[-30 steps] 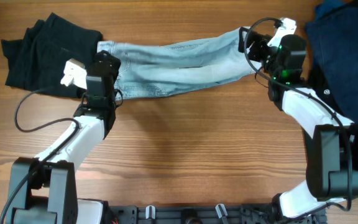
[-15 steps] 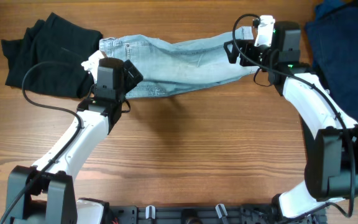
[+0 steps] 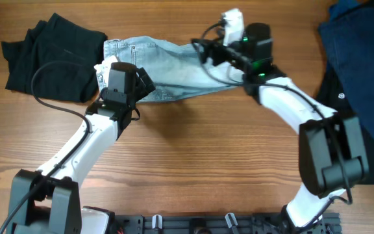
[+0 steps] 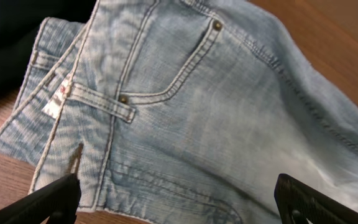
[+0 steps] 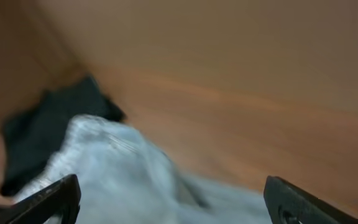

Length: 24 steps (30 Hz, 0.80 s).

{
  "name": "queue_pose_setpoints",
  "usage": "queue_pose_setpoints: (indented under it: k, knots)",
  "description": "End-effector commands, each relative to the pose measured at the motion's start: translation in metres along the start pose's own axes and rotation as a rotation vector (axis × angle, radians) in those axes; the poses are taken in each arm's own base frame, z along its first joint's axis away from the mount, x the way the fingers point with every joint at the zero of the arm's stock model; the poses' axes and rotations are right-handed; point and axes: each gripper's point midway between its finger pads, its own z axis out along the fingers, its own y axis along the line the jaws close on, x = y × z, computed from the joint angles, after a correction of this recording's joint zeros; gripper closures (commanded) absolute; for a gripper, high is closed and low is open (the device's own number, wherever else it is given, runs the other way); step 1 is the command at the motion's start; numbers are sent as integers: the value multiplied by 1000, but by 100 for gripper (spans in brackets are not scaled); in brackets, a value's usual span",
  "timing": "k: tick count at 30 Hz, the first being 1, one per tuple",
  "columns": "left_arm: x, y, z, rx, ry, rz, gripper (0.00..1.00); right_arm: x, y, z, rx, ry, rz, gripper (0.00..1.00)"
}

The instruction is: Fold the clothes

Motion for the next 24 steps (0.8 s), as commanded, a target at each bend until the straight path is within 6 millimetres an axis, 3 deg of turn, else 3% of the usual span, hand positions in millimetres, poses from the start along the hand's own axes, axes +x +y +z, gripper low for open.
queue_pose_setpoints:
  k: [1,5,6,9,13,16,18,24]
  knots:
    - [-33,-18,-28,66,-93,5,0,20,30,32,41,-10,-83,1]
    - [-62,-11,-62,78,-183,-36,1,62,37,63,108,-21,-151,2]
    - [-67,-9,-67,74,-200,-42,1,65,38,68,108,-50,-179,5]
    - [-82,-3,-87,64,-268,-59,0,64,28,83,151,-136,-200,0]
    - [-84,-2,-89,57,-276,-59,0,74,4,104,221,-93,-195,0]
    - [-82,-1,-87,52,-271,-54,1,70,-15,106,265,-101,-190,0]
    - [-81,-1,-85,49,-267,-53,0,69,-39,100,321,-94,-183,0]
    - [-76,2,-76,31,-244,-47,0,85,-96,82,400,3,-162,0]
